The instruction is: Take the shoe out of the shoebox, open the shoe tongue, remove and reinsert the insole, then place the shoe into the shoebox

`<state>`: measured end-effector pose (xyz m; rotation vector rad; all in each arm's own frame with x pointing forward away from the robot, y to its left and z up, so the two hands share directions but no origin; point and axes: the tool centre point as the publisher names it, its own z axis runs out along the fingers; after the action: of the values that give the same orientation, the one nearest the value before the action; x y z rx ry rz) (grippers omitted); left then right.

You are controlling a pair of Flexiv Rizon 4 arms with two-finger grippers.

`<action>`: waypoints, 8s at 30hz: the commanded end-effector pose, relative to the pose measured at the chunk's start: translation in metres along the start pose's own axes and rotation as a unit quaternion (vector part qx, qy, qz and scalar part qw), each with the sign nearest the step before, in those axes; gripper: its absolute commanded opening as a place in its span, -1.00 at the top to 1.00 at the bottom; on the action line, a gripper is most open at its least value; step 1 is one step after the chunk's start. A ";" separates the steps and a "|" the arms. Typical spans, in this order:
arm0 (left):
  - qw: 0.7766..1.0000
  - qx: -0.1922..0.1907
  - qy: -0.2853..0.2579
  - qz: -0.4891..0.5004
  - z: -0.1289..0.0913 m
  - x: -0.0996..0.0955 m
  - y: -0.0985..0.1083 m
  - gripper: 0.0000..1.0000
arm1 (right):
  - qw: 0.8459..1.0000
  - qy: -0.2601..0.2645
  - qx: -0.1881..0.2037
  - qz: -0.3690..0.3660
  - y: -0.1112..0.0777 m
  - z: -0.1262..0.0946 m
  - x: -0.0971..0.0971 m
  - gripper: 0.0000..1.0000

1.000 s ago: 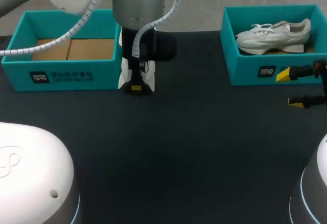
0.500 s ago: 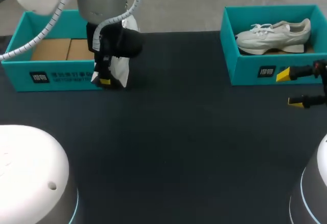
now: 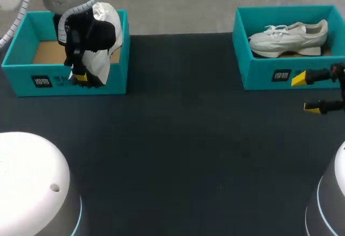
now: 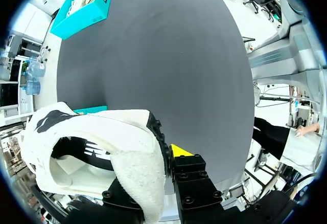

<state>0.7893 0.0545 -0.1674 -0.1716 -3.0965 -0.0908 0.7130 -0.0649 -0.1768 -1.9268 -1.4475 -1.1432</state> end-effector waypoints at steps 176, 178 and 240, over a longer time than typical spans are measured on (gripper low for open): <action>0.771 -0.063 -0.033 0.632 0.068 -0.230 0.287 1.00 | 1.000 -0.001 -0.001 0.000 -0.001 0.000 0.000 -1.00; 0.771 -0.063 -0.038 0.632 0.072 -0.236 0.288 1.00 | 1.000 -0.001 -0.001 0.000 -0.001 0.000 0.000 -1.00; 0.735 -0.055 -0.046 0.674 0.217 -0.269 0.264 0.05 | 1.000 -0.001 -0.001 0.000 -0.001 0.000 0.000 -1.00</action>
<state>1.0773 0.2998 -0.3804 -2.2664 -2.2091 -0.1984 0.7130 -0.0649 -0.1768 -1.9267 -1.4475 -1.1433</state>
